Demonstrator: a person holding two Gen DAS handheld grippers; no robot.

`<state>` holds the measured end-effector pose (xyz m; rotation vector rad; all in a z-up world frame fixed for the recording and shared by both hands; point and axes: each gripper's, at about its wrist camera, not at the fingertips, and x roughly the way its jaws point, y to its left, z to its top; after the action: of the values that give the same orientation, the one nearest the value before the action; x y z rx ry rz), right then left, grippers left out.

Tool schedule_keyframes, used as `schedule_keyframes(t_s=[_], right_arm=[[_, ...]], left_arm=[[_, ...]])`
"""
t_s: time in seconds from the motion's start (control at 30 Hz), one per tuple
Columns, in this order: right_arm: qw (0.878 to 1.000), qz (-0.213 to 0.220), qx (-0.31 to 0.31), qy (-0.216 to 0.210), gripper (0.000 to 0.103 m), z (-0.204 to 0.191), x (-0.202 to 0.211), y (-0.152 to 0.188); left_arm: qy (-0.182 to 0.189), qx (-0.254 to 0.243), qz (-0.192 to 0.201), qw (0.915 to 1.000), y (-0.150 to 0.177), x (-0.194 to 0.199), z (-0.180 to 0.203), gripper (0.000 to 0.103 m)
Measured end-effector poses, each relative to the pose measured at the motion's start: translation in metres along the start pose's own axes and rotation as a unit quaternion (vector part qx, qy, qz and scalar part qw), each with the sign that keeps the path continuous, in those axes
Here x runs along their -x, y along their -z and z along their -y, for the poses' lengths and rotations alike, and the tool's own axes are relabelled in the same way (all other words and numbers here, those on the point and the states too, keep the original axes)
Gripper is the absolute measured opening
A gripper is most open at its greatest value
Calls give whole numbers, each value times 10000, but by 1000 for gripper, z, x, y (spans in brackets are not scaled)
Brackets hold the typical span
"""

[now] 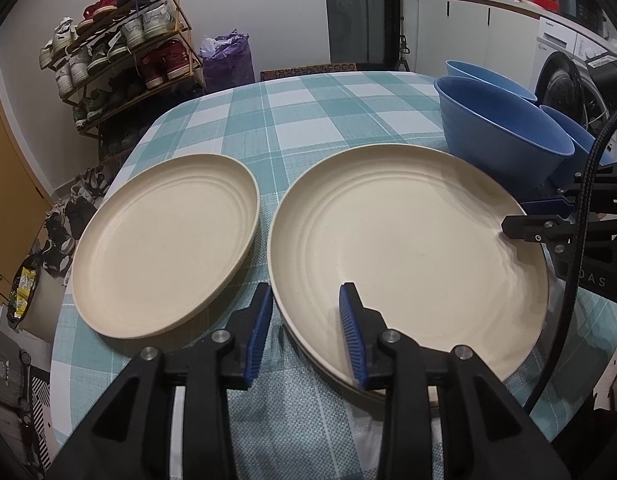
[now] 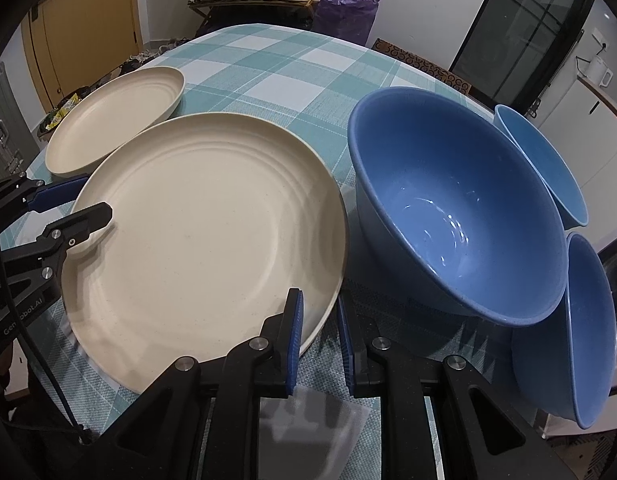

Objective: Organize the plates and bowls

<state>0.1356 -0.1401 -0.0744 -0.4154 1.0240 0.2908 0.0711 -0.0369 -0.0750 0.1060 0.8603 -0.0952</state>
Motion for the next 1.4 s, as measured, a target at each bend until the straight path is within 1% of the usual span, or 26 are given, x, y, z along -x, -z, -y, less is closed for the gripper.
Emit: schedule_keyframes(t_s=[0.1, 0.33, 0.4, 0.43, 0.47, 0.53, 0.6, 0.7, 0.73, 0.77, 0.87, 0.9, 0.97, 1.0, 1.03, 1.13, 1.2, 1.27, 1.33, 1.4], right_arm=[[10000, -8, 12, -20, 18, 0, 0, 0], [9998, 46, 50, -181, 27, 1, 8, 0], [9997, 71, 76, -227, 32, 0, 12, 0], [9996, 92, 89, -242, 37, 0, 15, 0], [9995, 136, 103, -261, 43, -1, 18, 0], [9994, 190, 136, -269, 48, -3, 22, 1], [9992, 252, 149, -289, 49, -5, 26, 1], [9985, 356, 164, -373, 59, -7, 32, 0], [9982, 405, 174, -403, 64, -8, 34, 0], [9979, 452, 189, -431, 67, -9, 37, -1], [9973, 521, 247, -459, 70, -13, 41, -2], [9972, 535, 260, -455, 71, -14, 42, -2], [9968, 590, 278, -465, 71, -15, 44, -3], [9965, 619, 286, -478, 71, -16, 46, -3], [9964, 644, 285, -475, 72, -16, 48, -4], [9956, 768, 262, -459, 79, -16, 55, -5], [9947, 877, 242, -471, 80, -17, 60, -8], [9941, 975, 187, -427, 87, -16, 65, -10], [9933, 1092, 107, -350, 88, -14, 69, -13], [9927, 1152, 59, -364, 90, -13, 73, -17]], left_arm=[[26, 18, -7, 10000, 0, 0, -1, 34], [214, 172, -84, 9996, -2, 2, -6, 35], [240, 181, -59, 9995, -3, 5, -7, 37], [244, 189, -42, 9995, -3, 7, -7, 40], [260, 198, -13, 9995, -4, 9, -7, 42], [292, 206, 51, 9993, -5, 15, -8, 46], [277, 201, 116, 9993, -6, 21, -8, 52], [286, 210, 189, 9992, -8, 28, -10, 53], [295, 220, 200, 9991, -9, 29, -11, 54], [298, 238, 231, 9990, -10, 32, -12, 54], [314, 289, 279, 9987, -11, 38, -16, 56], [312, 301, 285, 9987, -11, 38, -17, 58], [284, 324, 316, 9986, -12, 41, -19, 68], [263, 350, 373, 9983, -12, 44, -21, 80], [252, 383, 461, 9979, -13, 48, -23, 85], [242, 407, 554, 9973, -15, 54, -26, 87], [219, 450, 588, 9970, -15, 57, -29, 88], [207, 508, 632, 9965, -16, 60, -34, 92], [189, 567, 682, 9959, -17, 63, -38, 96], [174, 627, 737, 9952, -18, 67, -43, 96]])
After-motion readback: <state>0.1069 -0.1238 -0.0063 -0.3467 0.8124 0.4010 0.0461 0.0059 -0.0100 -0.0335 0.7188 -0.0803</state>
